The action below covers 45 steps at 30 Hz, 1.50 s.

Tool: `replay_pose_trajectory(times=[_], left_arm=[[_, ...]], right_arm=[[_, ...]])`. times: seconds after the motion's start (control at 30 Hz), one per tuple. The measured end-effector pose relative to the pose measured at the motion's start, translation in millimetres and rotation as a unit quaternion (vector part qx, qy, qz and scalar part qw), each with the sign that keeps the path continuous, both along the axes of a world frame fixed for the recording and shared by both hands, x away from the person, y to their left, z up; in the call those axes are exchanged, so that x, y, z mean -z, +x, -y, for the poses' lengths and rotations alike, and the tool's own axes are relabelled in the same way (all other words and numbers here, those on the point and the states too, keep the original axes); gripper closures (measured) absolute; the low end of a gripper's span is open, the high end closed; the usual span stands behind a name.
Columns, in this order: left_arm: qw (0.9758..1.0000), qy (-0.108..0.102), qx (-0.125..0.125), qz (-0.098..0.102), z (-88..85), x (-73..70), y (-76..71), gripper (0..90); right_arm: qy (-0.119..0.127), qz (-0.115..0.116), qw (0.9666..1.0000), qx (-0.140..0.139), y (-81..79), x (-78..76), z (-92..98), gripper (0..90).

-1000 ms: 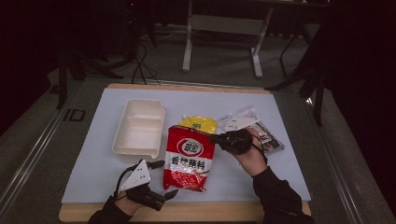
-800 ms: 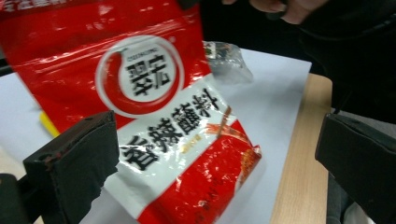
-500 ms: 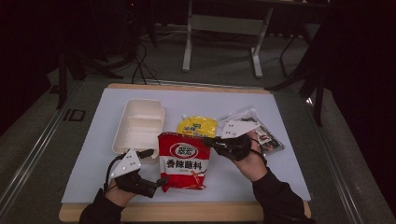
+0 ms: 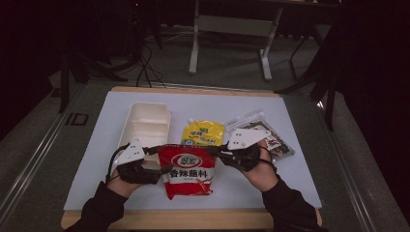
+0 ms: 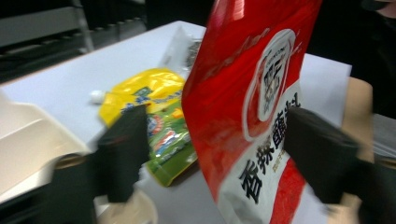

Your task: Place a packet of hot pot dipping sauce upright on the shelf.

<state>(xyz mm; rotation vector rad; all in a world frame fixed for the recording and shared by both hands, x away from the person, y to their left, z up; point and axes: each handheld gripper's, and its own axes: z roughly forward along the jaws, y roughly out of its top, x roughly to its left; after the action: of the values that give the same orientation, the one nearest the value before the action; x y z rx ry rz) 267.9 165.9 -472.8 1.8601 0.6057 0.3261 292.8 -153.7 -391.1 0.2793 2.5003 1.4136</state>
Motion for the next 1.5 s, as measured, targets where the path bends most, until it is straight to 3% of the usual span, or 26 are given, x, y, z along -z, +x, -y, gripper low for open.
replay_pose_trajectory(times=[0.07,0.23,0.47,0.8,0.9,0.93,1.03,1.17,1.3,1.5], left_arm=[[0.9996,0.001,0.026,-0.005,2.8,-0.3,2.0,49.2],[0.9974,0.025,0.067,-0.005,12.9,0.0,-1.9,62.0],[0.9947,0.029,0.099,0.003,17.7,-7.2,-10.0,89.7],[0.9940,0.034,0.102,0.020,24.0,-27.9,-22.3,90.0],[0.9939,0.028,0.103,0.028,26.5,-31.9,-24.9,90.0],[0.9939,0.024,0.103,0.032,28.6,-35.2,-26.5,90.0],[0.9942,0.011,0.101,0.036,29.2,-40.2,-26.3,90.0],[0.9941,-0.004,0.104,0.030,28.9,-45.1,-23.3,90.0],[0.9947,0.001,0.097,0.034,32.1,-47.5,-22.3,90.0],[0.9955,-0.006,0.092,0.024,34.0,-45.7,-18.8,90.0]], right_arm=[[0.002,0.002,1.0000,-0.008,-3.7,-2.6,-1.2,89.5],[0.002,0.003,0.9998,-0.018,-8.1,-5.4,-3.4,89.4],[0.004,0.011,0.9997,-0.023,-14.6,-9.4,-3.6,89.4],[0.020,0.031,0.9990,-0.026,-21.4,-21.9,4.9,87.9],[0.035,0.032,0.9986,-0.021,-21.3,-23.4,8.4,82.9],[0.047,0.019,0.9985,-0.023,-18.5,-21.7,11.1,72.3],[0.031,-0.001,0.9992,-0.024,-15.4,-12.4,10.1,66.8],[0.006,-0.024,0.9992,-0.032,-10.2,1.5,7.7,66.6],[-0.007,-0.036,0.9986,-0.038,-6.3,8.6,8.6,71.4],[-0.014,-0.048,0.9977,-0.046,-1.9,9.2,10.9,77.9]])
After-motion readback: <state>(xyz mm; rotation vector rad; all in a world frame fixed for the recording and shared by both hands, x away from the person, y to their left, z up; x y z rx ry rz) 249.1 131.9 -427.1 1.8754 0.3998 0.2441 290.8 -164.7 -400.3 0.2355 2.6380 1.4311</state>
